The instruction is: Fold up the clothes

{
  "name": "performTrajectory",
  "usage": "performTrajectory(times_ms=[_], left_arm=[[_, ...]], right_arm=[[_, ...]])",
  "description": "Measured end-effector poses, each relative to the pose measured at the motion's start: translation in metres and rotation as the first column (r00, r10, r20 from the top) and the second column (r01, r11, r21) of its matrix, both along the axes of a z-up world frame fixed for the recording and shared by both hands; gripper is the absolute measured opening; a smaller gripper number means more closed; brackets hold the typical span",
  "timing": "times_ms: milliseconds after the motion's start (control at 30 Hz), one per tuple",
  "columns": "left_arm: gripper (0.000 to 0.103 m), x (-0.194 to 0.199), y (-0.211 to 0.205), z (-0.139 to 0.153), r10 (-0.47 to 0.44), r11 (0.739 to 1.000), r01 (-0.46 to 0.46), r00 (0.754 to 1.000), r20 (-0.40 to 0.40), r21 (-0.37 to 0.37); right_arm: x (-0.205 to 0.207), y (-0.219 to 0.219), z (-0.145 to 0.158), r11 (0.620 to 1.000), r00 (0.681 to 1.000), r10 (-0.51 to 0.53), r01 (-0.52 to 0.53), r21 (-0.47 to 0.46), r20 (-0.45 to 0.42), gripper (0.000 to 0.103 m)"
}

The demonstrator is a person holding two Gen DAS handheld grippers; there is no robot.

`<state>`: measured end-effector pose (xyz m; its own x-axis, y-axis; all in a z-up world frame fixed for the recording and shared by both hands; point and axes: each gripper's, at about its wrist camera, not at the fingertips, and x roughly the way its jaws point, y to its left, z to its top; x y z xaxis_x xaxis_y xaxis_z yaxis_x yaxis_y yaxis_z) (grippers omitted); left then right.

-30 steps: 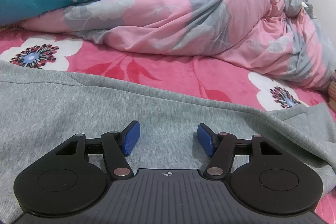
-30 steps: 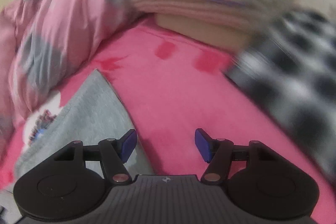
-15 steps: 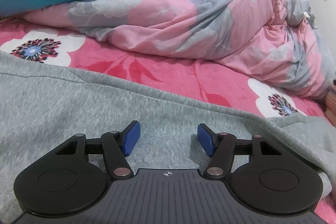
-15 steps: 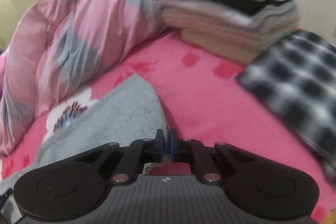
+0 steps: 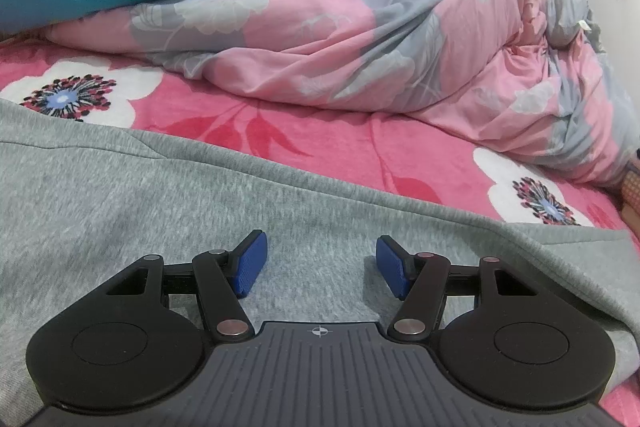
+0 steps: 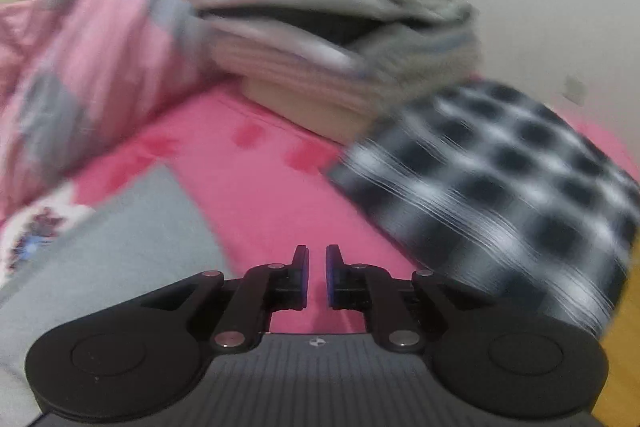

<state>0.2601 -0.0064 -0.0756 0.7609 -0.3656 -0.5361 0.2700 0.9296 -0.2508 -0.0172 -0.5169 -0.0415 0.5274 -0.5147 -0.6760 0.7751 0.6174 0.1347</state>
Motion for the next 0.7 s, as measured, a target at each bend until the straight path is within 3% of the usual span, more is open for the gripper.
performTrajectory(times_ms=[67, 133, 200, 233, 300, 367, 433, 500, 600, 633, 667, 700], left_arm=[[0.061, 0.0, 0.0, 0.0, -0.001, 1.0, 0.001, 1.0, -0.001, -0.002], [0.062, 0.001, 0.0, 0.0, -0.001, 1.0, 0.001, 1.0, -0.001, -0.004], [0.062, 0.001, 0.0, 0.0, -0.002, 1.0, 0.002, 1.0, -0.002, -0.006], [0.063, 0.001, 0.001, 0.0, -0.003, 1.0, 0.003, 1.0, -0.002, -0.007], [0.063, 0.001, 0.001, -0.001, -0.006, 1.0, 0.006, 1.0, -0.002, -0.009], [0.064, 0.001, 0.001, -0.001, -0.008, 1.0, 0.007, 1.0, -0.003, -0.012], [0.064, 0.001, 0.001, -0.001, -0.008, 1.0, 0.008, 1.0, -0.003, -0.012], [0.064, 0.001, 0.001, -0.001, -0.008, 1.0, 0.008, 1.0, -0.003, -0.012], [0.064, 0.001, 0.001, -0.001, -0.008, 1.0, 0.008, 1.0, -0.002, -0.011], [0.064, 0.001, 0.001, -0.001, -0.008, 1.0, 0.008, 1.0, -0.001, -0.01], [0.064, 0.001, 0.0, -0.001, -0.008, 1.0, 0.008, 1.0, -0.001, -0.008], [0.064, 0.0, 0.0, -0.001, -0.008, 1.0, 0.008, 1.0, 0.0, -0.006]], right_arm=[[0.03, 0.015, 0.006, 0.992, 0.991, 0.129, -0.129, -0.005, 0.019, 0.01], [0.066, 0.033, 0.01, 0.961, 0.96, 0.278, -0.278, -0.001, 0.033, 0.012], [0.113, 0.052, 0.009, 0.899, 0.899, 0.437, -0.437, -0.032, 0.004, 0.026], [0.134, 0.061, 0.008, 0.864, 0.865, 0.501, -0.501, -0.051, -0.02, 0.041], [0.172, 0.077, 0.005, 0.776, 0.782, 0.619, -0.623, -0.097, -0.075, 0.044], [0.206, 0.091, -0.001, 0.665, 0.676, 0.718, -0.736, -0.123, -0.165, 0.044], [0.224, 0.103, -0.003, 0.629, 0.642, 0.732, -0.766, -0.135, -0.23, 0.043], [0.225, 0.105, 0.004, 0.601, 0.61, 0.771, -0.792, -0.108, -0.183, 0.041], [0.218, 0.111, 0.003, 0.531, 0.53, 0.841, -0.847, -0.017, -0.111, 0.039], [0.221, 0.114, -0.005, 0.511, 0.504, 0.854, -0.859, 0.033, -0.129, 0.039], [0.227, 0.115, -0.016, 0.503, 0.488, 0.859, -0.861, 0.08, -0.152, 0.037], [0.237, 0.12, -0.032, 0.518, 0.493, 0.85, -0.847, 0.119, -0.187, 0.037]])
